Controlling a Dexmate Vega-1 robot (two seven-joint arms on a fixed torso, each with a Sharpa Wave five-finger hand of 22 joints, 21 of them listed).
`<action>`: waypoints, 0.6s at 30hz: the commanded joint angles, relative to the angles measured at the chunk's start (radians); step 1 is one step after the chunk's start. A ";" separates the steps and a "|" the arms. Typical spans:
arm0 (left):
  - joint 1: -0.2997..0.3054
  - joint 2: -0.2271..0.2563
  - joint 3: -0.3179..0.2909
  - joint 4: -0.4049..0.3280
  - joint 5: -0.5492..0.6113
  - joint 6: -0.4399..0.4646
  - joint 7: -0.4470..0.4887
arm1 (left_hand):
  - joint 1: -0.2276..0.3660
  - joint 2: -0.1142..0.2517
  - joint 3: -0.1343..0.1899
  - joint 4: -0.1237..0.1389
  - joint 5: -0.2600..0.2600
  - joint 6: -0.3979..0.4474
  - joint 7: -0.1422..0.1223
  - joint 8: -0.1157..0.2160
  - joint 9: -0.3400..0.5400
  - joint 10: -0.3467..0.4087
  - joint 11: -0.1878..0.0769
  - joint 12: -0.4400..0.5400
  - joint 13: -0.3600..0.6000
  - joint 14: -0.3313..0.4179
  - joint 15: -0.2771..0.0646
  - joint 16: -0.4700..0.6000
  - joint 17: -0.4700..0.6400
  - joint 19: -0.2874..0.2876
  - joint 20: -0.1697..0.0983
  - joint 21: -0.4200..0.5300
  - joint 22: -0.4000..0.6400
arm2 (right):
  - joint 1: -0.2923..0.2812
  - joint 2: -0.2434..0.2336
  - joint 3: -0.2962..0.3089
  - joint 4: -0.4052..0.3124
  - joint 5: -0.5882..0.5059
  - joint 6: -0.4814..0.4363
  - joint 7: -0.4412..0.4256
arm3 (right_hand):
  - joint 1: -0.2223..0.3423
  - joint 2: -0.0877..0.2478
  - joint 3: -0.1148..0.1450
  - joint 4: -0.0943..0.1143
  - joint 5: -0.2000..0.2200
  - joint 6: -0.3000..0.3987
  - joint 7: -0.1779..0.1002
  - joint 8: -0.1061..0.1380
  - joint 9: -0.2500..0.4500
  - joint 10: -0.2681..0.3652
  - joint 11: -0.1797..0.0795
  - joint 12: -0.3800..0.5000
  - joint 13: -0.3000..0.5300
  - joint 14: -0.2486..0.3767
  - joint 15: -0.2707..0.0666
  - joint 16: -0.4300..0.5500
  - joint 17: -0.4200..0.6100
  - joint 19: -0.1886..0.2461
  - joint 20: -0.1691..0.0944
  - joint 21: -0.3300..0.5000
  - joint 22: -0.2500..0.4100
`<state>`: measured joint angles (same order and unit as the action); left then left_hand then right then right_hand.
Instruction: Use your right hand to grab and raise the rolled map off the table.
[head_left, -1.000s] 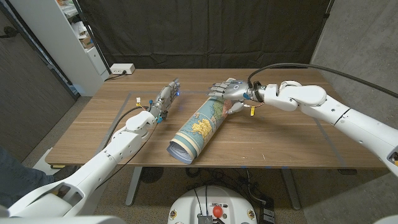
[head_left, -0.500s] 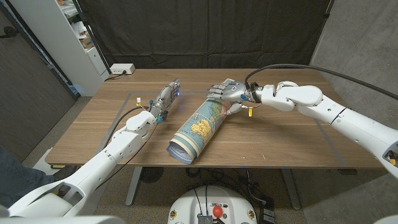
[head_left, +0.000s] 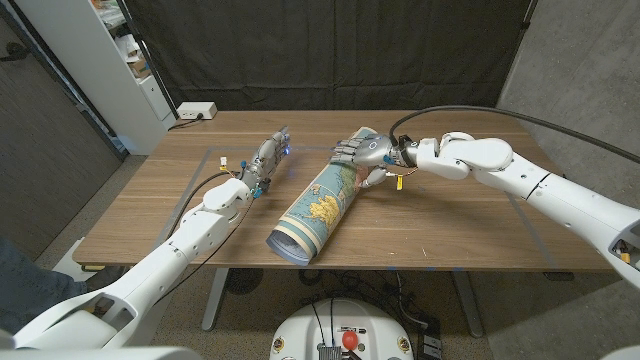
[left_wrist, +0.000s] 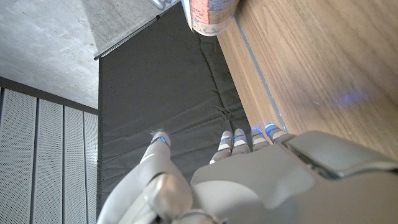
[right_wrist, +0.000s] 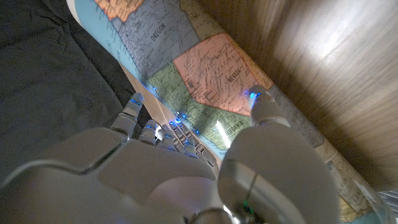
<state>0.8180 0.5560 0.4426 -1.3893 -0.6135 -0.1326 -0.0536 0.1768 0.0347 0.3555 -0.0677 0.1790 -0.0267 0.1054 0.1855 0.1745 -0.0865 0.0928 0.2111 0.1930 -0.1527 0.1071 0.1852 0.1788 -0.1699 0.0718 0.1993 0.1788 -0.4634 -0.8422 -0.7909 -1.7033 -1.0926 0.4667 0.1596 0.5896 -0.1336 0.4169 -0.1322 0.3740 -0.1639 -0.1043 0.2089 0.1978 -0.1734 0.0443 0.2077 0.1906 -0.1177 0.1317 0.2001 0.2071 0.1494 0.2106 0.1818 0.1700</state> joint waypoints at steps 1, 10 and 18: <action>-0.004 -0.007 0.002 0.015 -0.002 -0.006 -0.005 | 0.003 0.009 0.004 -0.006 0.003 0.000 -0.004 0.004 0.005 0.001 -0.002 0.003 0.004 -0.002 0.009 0.005 0.006 -0.064 0.008 0.000 0.005 | 0.017 0.008 -0.028 0.004 -0.033 -0.005 0.025 | -0.004 -0.003 -0.005 0.002 0.012 0.014 -0.006 0.012 0.001 -0.007 -0.010 0.006 0.003 0.007 -0.001 0.009 0.001 0.010 0.001 0.010 0.002; -0.007 -0.015 0.002 0.030 -0.006 -0.014 -0.009 | 0.003 0.010 0.004 -0.007 0.003 0.000 -0.005 0.004 0.005 0.002 -0.003 0.003 0.004 -0.003 0.008 0.005 0.006 -0.066 0.010 -0.001 0.005 | 0.024 0.006 -0.046 0.005 -0.054 -0.007 0.059 | 0.002 0.004 -0.004 0.000 0.021 0.053 -0.018 0.019 -0.001 0.038 -0.048 0.016 0.002 0.018 -0.011 0.013 0.000 0.011 0.001 0.009 0.002; -0.011 -0.019 0.003 0.040 -0.006 -0.019 -0.014 | 0.002 0.010 0.004 -0.007 0.003 0.000 -0.004 0.004 0.005 0.001 -0.004 0.003 0.004 -0.002 0.009 0.005 0.006 -0.069 0.012 -0.001 0.005 | 0.026 0.007 -0.053 -0.003 -0.075 -0.023 0.085 | 0.014 0.016 0.003 -0.003 0.026 0.089 -0.032 0.027 -0.002 0.059 -0.067 0.018 0.001 0.029 -0.024 0.017 0.000 0.009 0.001 0.008 0.002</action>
<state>0.8115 0.5431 0.4442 -1.3625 -0.6177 -0.1404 -0.0600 0.1769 0.0347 0.3555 -0.0676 0.1790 -0.0267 0.1054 0.1855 0.1746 -0.0843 0.0907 0.2111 0.1930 -0.1529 0.1073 0.1852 0.1788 -0.1721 0.0811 0.1993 0.1788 -0.4441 -0.8361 -0.8264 -1.6997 -1.1414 0.4573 0.2126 0.5954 -0.1282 0.4169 -0.1322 0.3901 -0.0900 -0.1308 0.2276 0.1935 -0.1195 -0.0199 0.2244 0.1907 -0.0927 0.1069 0.2081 0.2045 0.1493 0.2107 0.1818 0.1699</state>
